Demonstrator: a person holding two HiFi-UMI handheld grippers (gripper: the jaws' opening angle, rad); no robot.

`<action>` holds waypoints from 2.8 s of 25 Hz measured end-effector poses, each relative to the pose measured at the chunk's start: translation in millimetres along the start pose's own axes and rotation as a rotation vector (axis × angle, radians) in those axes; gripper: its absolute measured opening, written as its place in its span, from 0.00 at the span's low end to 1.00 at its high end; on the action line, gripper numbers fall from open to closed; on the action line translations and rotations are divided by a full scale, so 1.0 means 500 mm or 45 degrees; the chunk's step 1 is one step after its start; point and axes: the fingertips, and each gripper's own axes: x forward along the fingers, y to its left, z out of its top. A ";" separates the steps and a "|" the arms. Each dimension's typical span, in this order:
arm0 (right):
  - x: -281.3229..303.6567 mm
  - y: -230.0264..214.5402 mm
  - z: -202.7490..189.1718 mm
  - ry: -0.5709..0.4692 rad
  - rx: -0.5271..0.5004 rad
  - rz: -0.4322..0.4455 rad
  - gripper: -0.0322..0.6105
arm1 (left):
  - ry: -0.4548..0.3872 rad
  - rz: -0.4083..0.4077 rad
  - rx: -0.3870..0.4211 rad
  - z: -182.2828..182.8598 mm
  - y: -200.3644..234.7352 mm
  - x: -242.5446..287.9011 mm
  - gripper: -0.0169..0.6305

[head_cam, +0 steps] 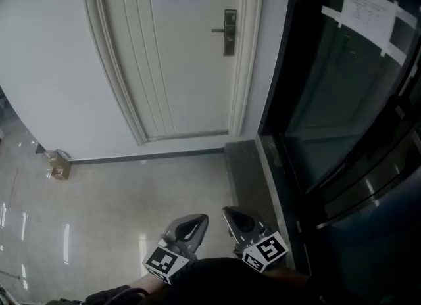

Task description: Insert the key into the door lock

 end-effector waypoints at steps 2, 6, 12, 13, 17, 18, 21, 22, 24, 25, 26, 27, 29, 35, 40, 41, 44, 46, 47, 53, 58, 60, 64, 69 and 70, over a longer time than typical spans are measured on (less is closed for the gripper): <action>0.002 0.001 0.001 -0.001 -0.004 0.002 0.05 | 0.003 0.006 -0.006 0.000 0.003 -0.002 0.05; 0.005 0.002 0.002 -0.004 -0.006 0.010 0.05 | 0.002 0.015 -0.005 -0.003 0.008 0.000 0.05; 0.005 0.010 0.033 -0.091 -0.050 0.035 0.06 | -0.052 0.038 -0.048 0.027 0.021 -0.009 0.05; 0.005 0.009 0.035 -0.092 -0.061 0.034 0.06 | -0.059 0.046 -0.050 0.032 0.026 -0.011 0.05; 0.001 -0.006 0.028 -0.072 -0.050 0.021 0.06 | -0.066 0.072 -0.050 0.025 0.040 -0.007 0.05; -0.002 -0.009 0.024 -0.066 -0.038 0.017 0.06 | -0.059 0.070 -0.052 0.021 0.037 -0.004 0.05; -0.013 -0.020 0.012 -0.054 -0.006 0.015 0.06 | -0.031 0.056 -0.061 0.013 0.014 0.012 0.05; -0.016 -0.024 0.011 -0.054 0.001 0.018 0.06 | -0.024 0.053 -0.063 0.009 0.006 0.018 0.05; -0.024 -0.037 0.013 -0.056 0.010 0.024 0.06 | -0.012 0.054 -0.061 0.009 -0.008 0.033 0.05; -0.030 -0.047 0.017 -0.058 0.012 0.024 0.06 | -0.008 0.060 -0.058 0.012 -0.013 0.043 0.05; -0.036 -0.059 0.020 -0.060 0.014 0.024 0.06 | -0.005 0.070 -0.053 0.016 -0.018 0.053 0.05; -0.043 -0.073 0.024 -0.064 0.017 0.023 0.06 | -0.002 0.083 -0.049 0.020 -0.022 0.063 0.05; -0.057 -0.102 0.029 -0.073 0.025 0.022 0.06 | 0.007 0.111 -0.052 0.028 -0.031 0.086 0.05; -0.092 -0.185 0.014 -0.071 0.087 0.016 0.06 | 0.038 0.167 -0.054 0.019 -0.065 0.145 0.05; -0.085 -0.203 0.009 -0.062 0.096 0.041 0.05 | 0.050 0.187 -0.073 0.014 -0.059 0.166 0.05; -0.081 -0.206 0.009 -0.062 0.093 0.042 0.05 | 0.048 0.187 -0.076 0.013 -0.055 0.170 0.05; -0.062 -0.214 0.004 -0.051 0.084 0.035 0.06 | 0.040 0.178 -0.088 0.008 -0.035 0.178 0.05; -0.043 -0.221 -0.001 -0.039 0.075 0.022 0.06 | 0.032 0.167 -0.092 -0.001 -0.011 0.181 0.05; -0.032 -0.225 -0.004 -0.032 0.070 0.014 0.05 | 0.025 0.162 -0.097 -0.003 0.003 0.183 0.05; 0.074 -0.240 -0.003 0.006 0.018 -0.026 0.06 | -0.031 0.145 -0.113 0.016 0.128 0.188 0.05; 0.214 -0.237 0.013 0.021 -0.024 -0.079 0.06 | -0.036 0.123 -0.098 0.023 0.276 0.174 0.05; 0.267 -0.229 0.018 0.033 -0.051 -0.089 0.06 | -0.045 0.114 -0.108 0.034 0.331 0.167 0.05; 0.351 -0.234 0.032 0.036 -0.095 -0.118 0.06 | -0.058 0.097 -0.110 0.046 0.425 0.174 0.05; 0.414 -0.272 0.038 0.047 -0.128 -0.146 0.06 | -0.063 0.072 -0.105 0.049 0.491 0.215 0.05; 0.423 -0.285 0.040 0.044 -0.132 -0.149 0.06 | -0.067 0.068 -0.101 0.053 0.500 0.226 0.05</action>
